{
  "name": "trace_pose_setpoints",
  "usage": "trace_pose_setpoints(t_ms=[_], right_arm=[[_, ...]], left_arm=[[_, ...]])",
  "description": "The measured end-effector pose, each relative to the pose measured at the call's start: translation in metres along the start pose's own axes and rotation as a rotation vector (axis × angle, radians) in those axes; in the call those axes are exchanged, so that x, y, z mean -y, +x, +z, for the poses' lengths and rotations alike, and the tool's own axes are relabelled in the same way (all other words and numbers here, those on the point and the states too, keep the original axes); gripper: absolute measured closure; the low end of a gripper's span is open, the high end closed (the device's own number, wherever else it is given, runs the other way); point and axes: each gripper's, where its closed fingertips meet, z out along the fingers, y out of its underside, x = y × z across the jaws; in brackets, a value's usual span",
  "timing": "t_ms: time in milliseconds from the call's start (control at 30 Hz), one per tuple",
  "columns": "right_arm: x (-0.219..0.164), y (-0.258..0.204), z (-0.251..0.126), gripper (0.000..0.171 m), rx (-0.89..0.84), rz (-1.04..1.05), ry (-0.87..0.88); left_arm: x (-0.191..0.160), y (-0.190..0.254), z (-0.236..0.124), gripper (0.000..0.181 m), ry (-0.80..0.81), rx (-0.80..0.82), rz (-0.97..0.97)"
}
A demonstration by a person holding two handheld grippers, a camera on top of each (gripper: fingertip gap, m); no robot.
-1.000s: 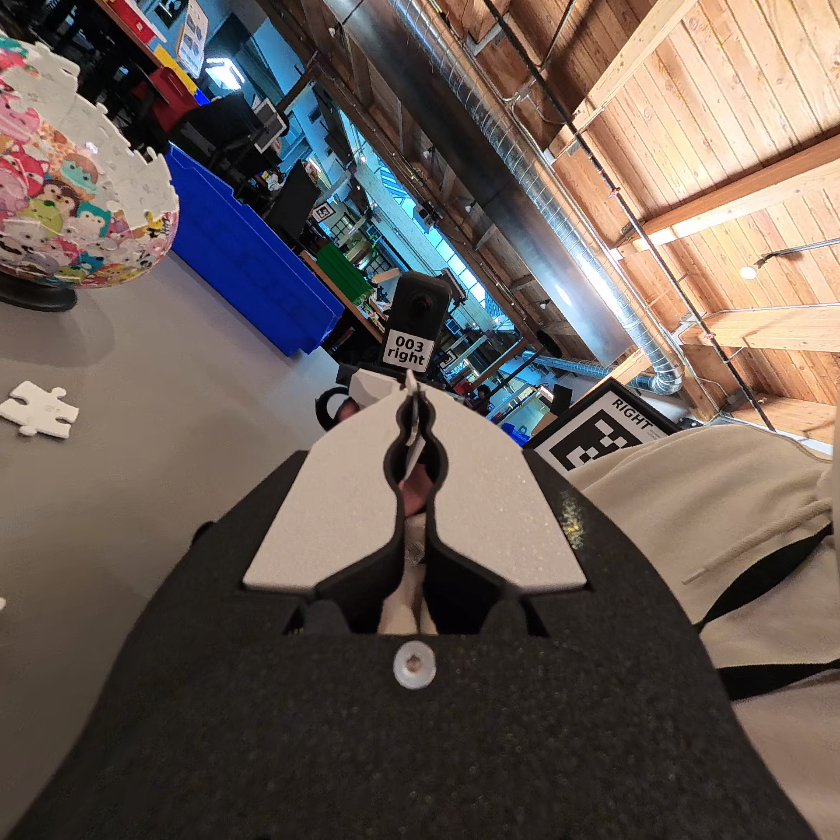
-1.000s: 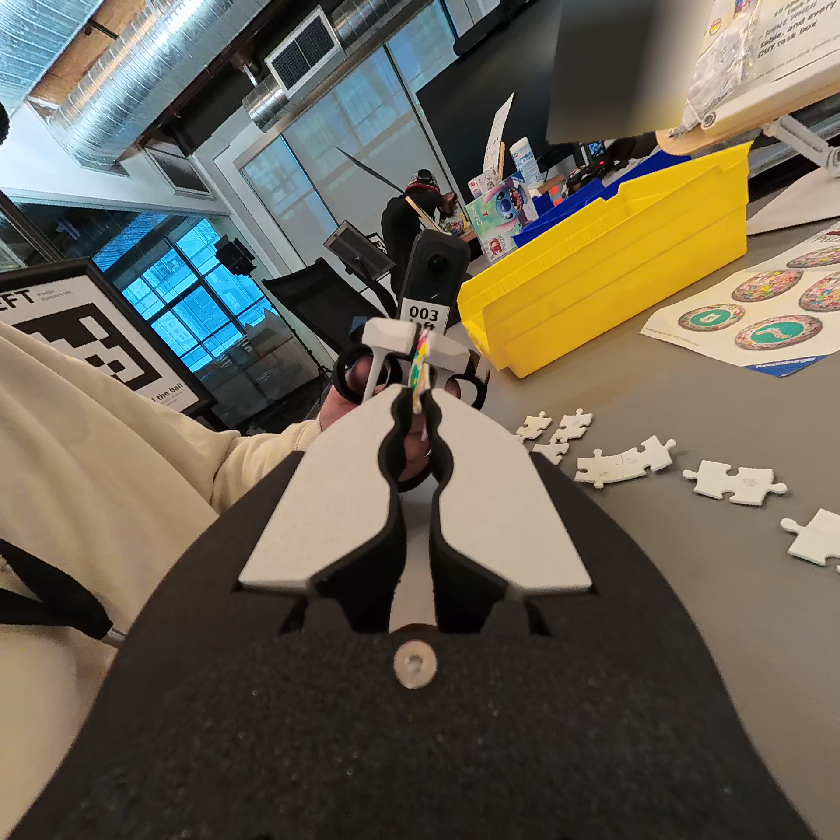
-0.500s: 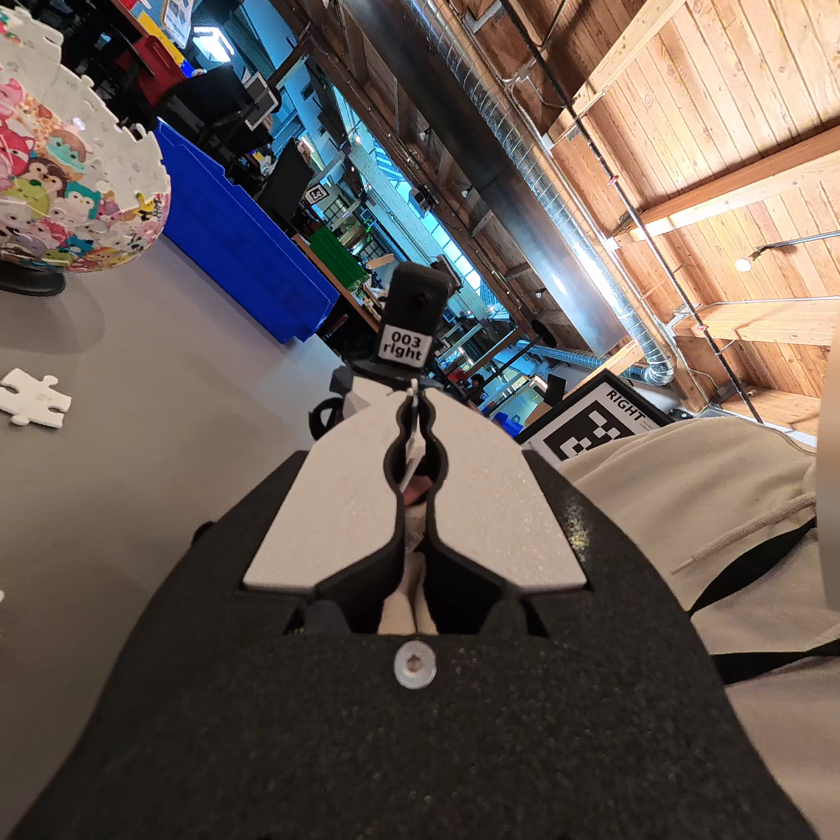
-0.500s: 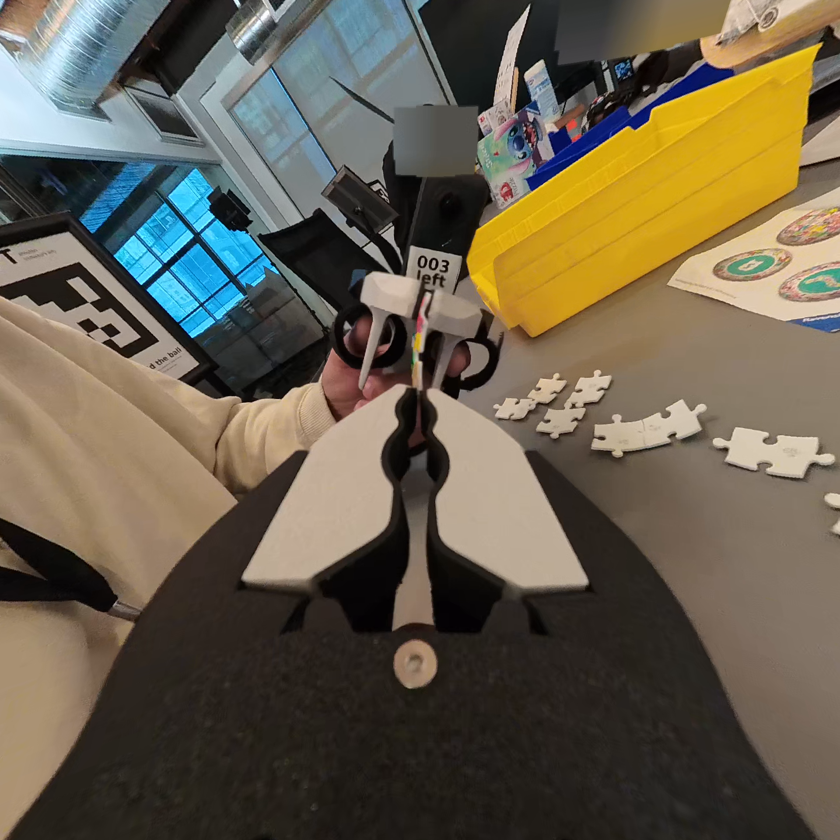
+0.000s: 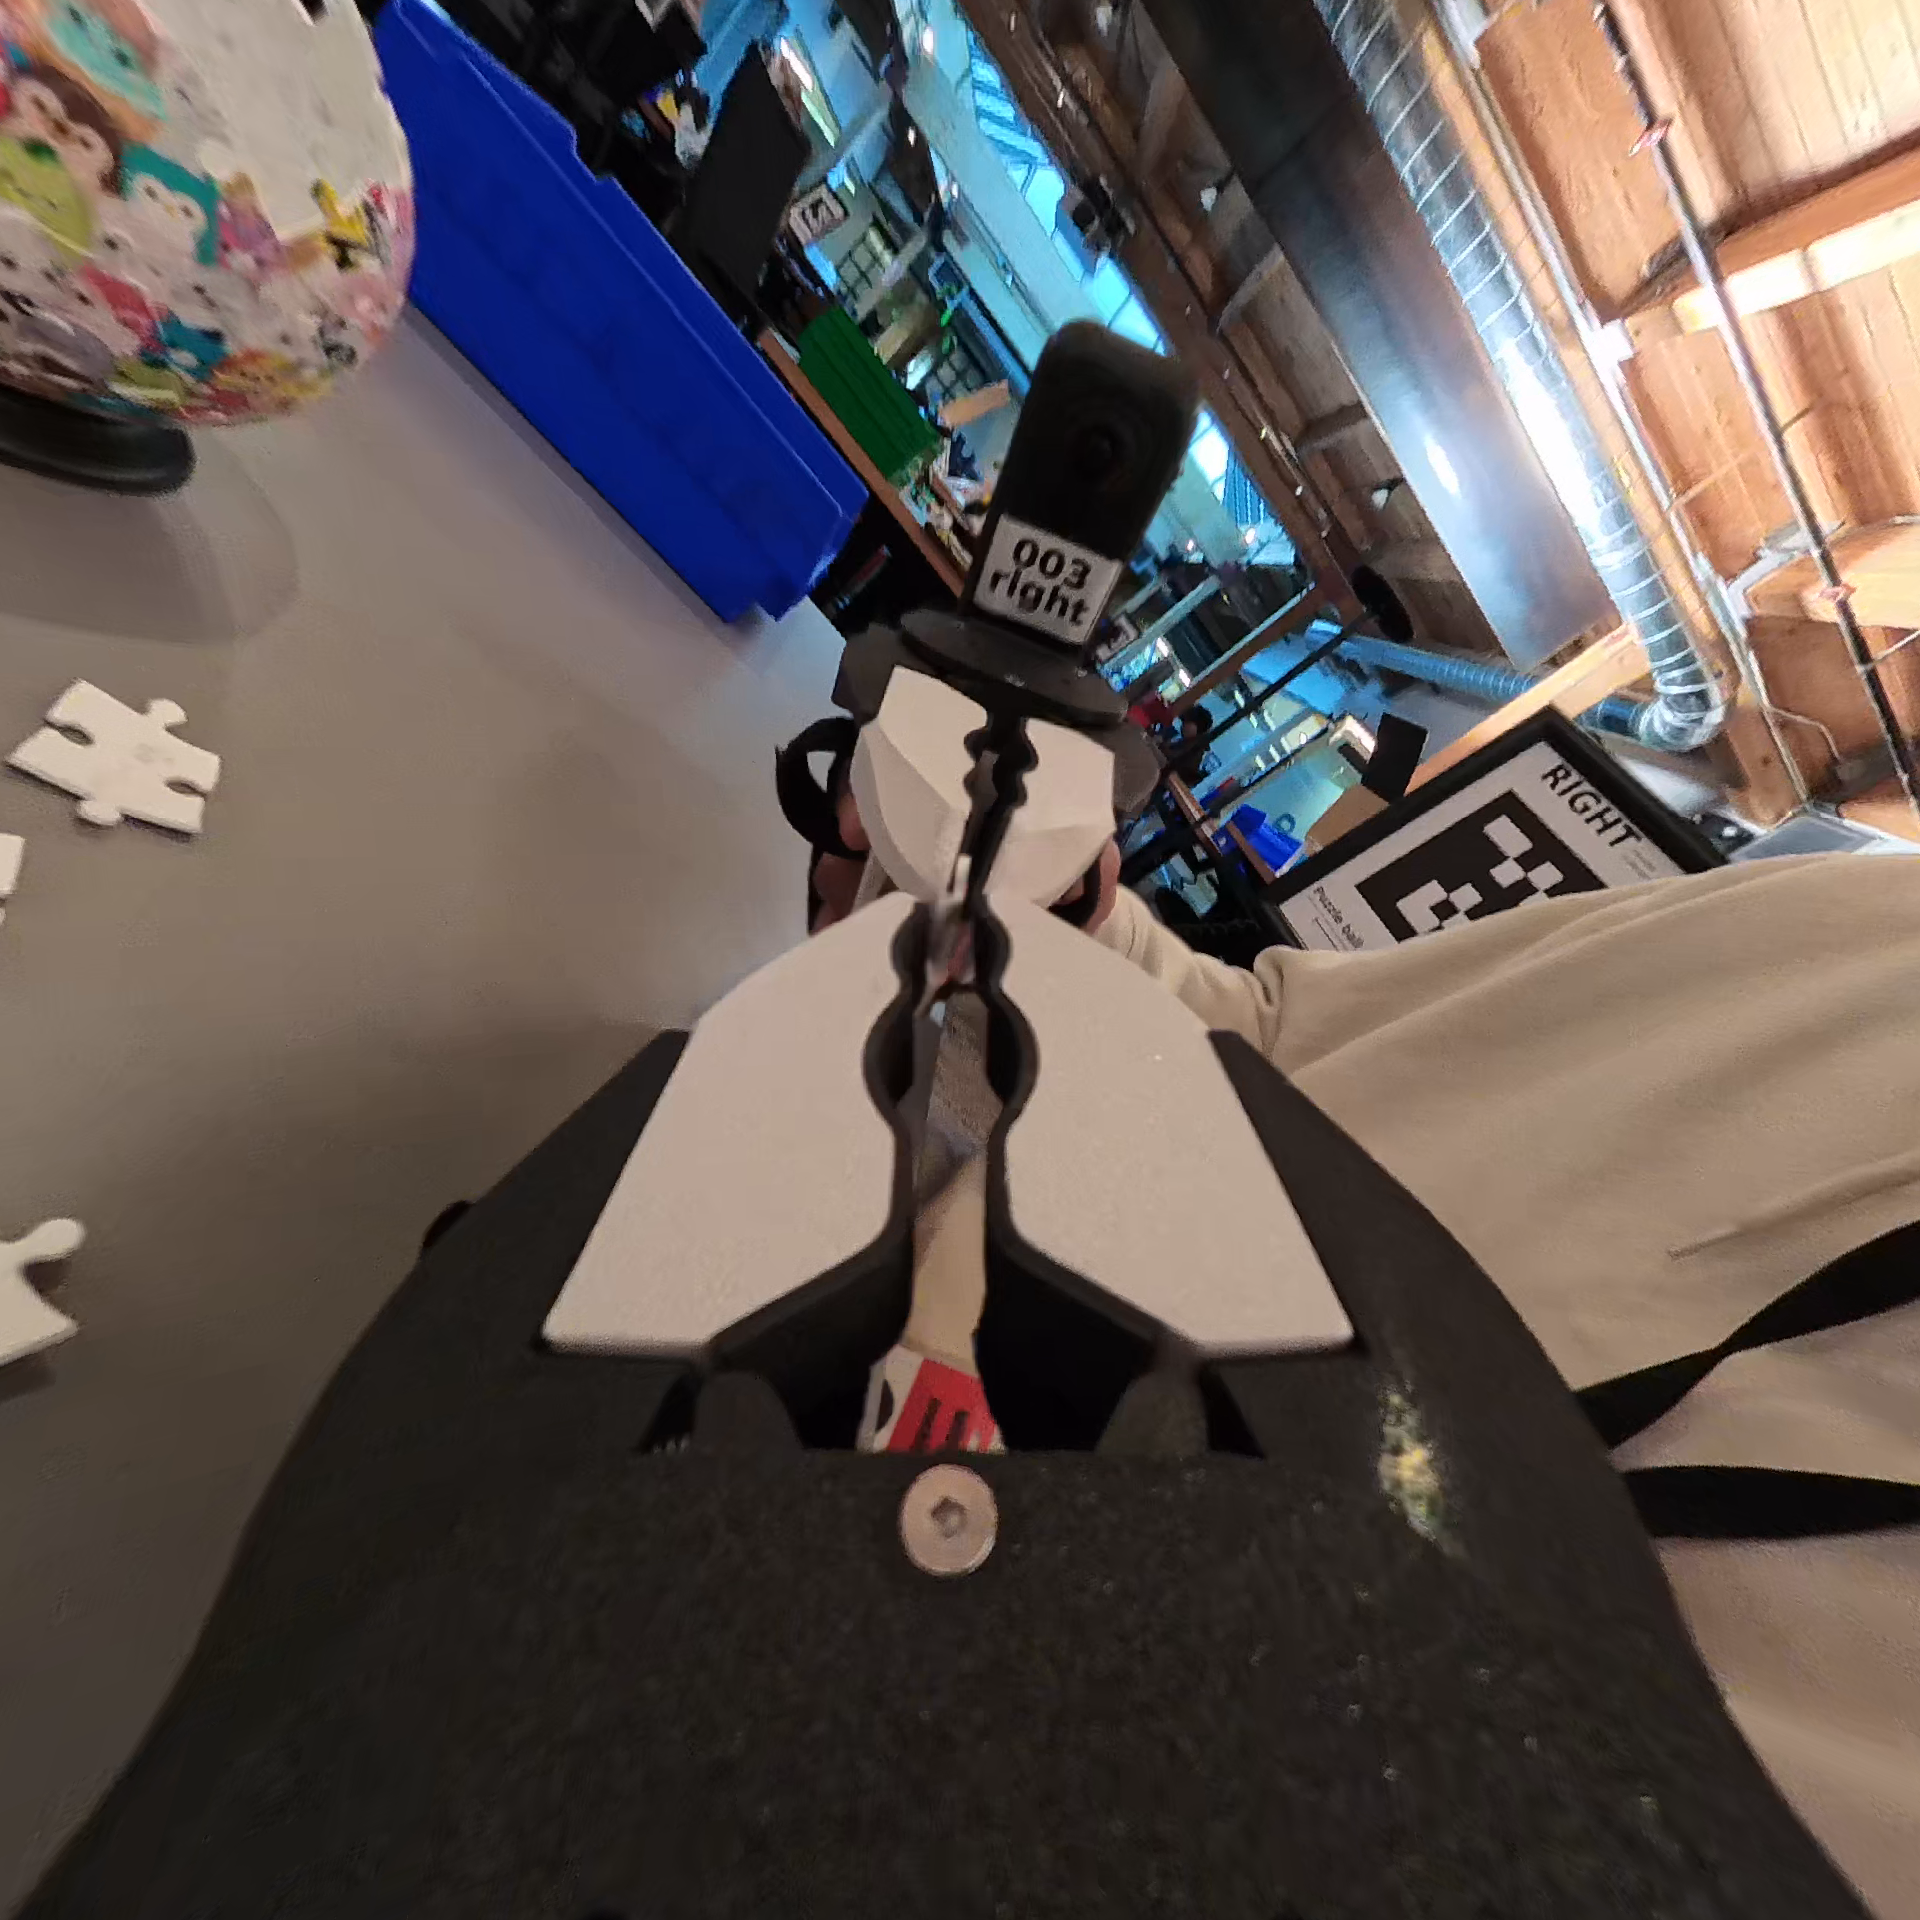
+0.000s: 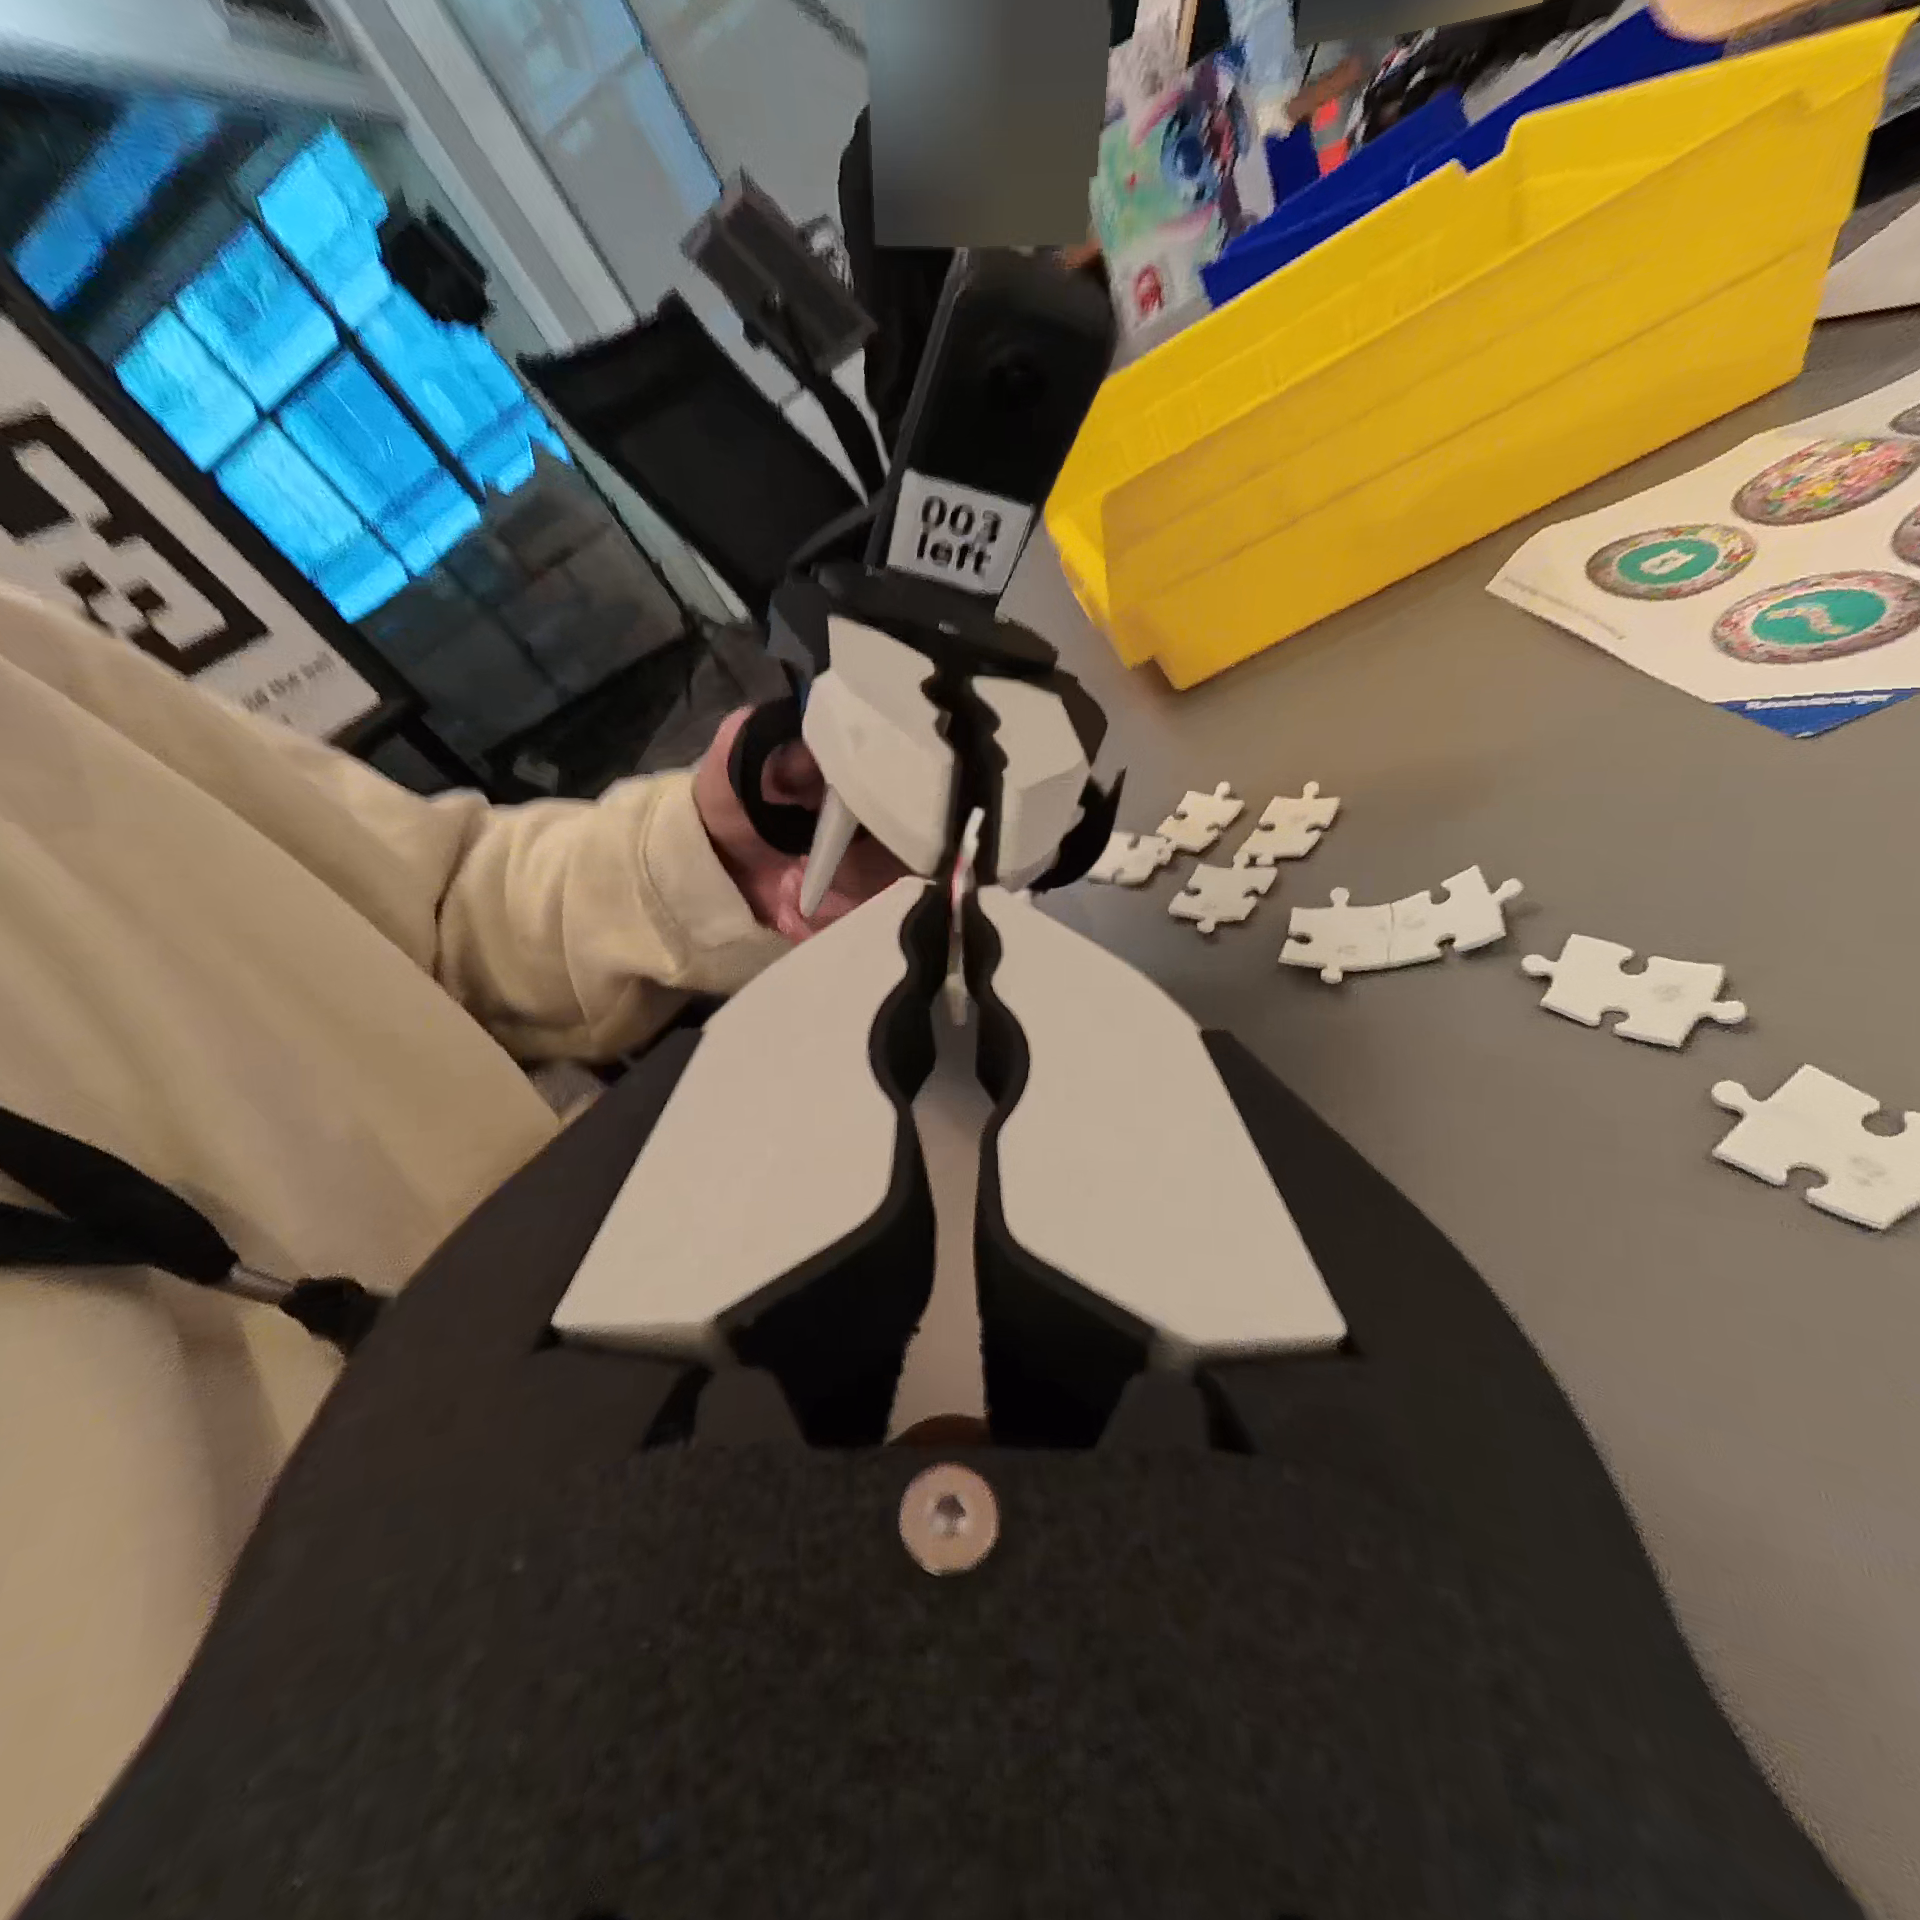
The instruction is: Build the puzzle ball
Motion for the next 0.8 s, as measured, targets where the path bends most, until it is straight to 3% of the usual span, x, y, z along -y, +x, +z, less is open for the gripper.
trace_pose_setpoints(t_ms=[133, 267, 433, 533, 633, 800], right_arm=[[0.031, 0.001, -0.014, 0.17, 0.086, 0.199, 0.293], [0.037, -0.004, -0.012, 0.169, 0.117, 0.226, 0.375], [0.036, -0.001, -0.011, 0.169, 0.098, 0.222, 0.391], [0.033, -0.002, -0.01, 0.169, 0.088, 0.204, 0.376], [0.031, -0.002, -0.008, 0.169, 0.064, 0.17, 0.359], [0.014, 0.001, -0.003, 0.168, -0.022, 0.026, 0.202]], left_arm=[[0.011, -0.005, -0.012, 0.162, 0.059, 0.039, 0.015], [0.009, 0.005, -0.003, 0.161, 0.053, 0.003, 0.052], [0.007, 0.014, 0.006, 0.161, 0.048, -0.035, 0.06], [0.01, 0.014, 0.003, 0.179, 0.065, -0.06, 0.033], [0.01, 0.016, 0.0, 0.18, 0.056, -0.066, 0.043], [0.001, 0.008, -0.007, 0.18, -0.035, 0.004, 0.105]])
